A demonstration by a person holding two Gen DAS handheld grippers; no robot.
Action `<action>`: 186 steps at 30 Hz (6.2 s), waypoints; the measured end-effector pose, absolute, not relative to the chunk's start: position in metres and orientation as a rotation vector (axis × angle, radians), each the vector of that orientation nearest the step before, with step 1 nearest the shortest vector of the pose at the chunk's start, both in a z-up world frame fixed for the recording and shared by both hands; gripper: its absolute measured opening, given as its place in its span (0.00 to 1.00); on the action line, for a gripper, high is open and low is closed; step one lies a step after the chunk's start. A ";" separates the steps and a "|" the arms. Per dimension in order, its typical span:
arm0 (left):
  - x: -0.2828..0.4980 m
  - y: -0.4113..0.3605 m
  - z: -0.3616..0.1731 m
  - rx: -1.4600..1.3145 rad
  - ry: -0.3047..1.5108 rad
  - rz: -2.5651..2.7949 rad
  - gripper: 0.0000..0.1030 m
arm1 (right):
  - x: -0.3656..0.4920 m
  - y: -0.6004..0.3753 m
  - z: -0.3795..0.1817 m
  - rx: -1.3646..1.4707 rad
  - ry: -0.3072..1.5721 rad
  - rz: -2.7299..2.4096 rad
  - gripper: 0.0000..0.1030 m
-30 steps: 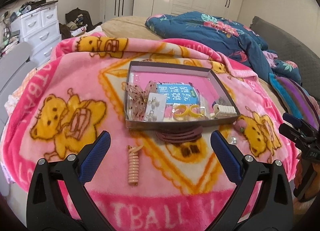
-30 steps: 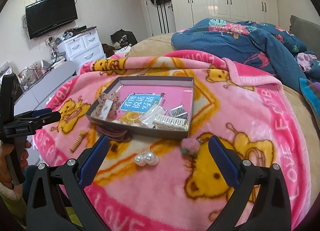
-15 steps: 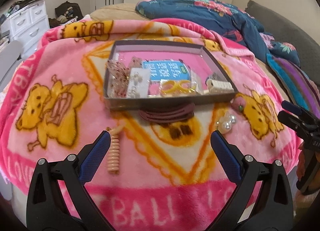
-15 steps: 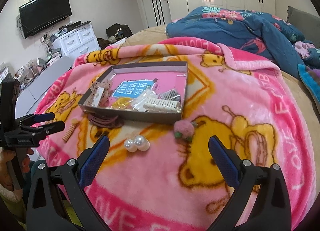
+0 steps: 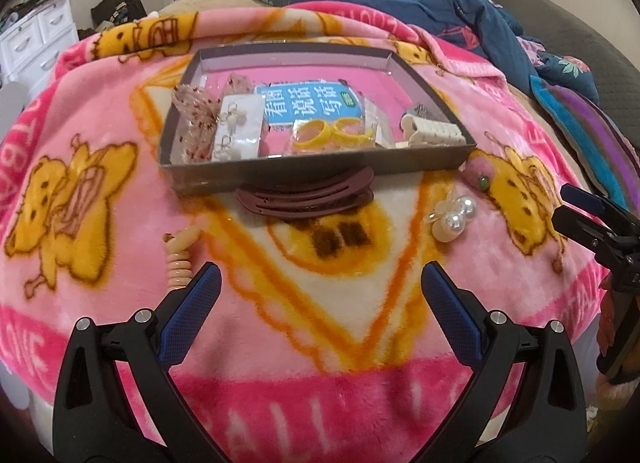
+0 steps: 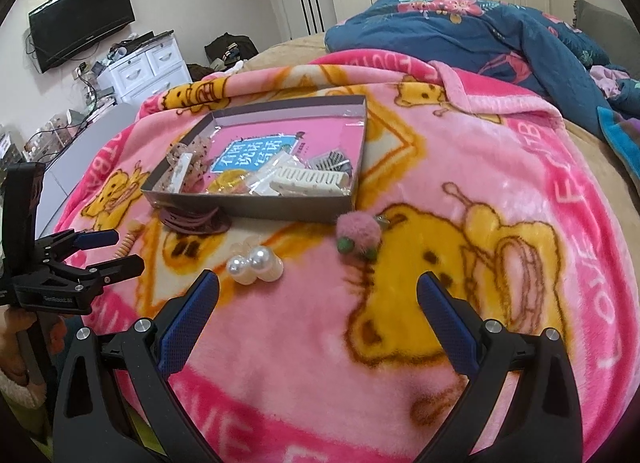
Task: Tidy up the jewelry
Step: 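Grasp the maroon banana hair clip with left tool while right tool grasps the pink pompom clip, then carry hair clip into the box and release with left tool while right tool releases pompom clip there, then withdraw both tools from the box toward the remaining jewelry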
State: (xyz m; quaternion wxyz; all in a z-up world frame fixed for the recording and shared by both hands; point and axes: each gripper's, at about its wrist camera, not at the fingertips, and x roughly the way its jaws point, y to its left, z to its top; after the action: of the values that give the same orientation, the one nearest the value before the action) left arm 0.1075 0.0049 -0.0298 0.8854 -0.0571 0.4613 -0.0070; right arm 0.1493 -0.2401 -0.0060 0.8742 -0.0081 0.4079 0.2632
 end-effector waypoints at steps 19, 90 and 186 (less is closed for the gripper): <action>0.162 0.010 -0.063 -0.250 1.004 0.021 0.91 | 0.201 -0.247 -0.046 0.036 0.942 0.465 0.95; 0.123 0.061 0.002 -0.341 0.812 -0.037 0.20 | 0.188 -0.211 0.011 0.044 0.846 0.637 0.29; 0.112 0.047 0.048 -0.214 0.738 0.010 0.90 | 0.170 -0.203 0.047 0.024 0.717 0.611 0.96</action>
State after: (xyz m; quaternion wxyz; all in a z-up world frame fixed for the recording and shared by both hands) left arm 0.1115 0.0468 0.0478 0.9270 -0.1044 0.3602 0.0047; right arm 0.1698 -0.2029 0.0470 0.8910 0.0116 0.3454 0.2945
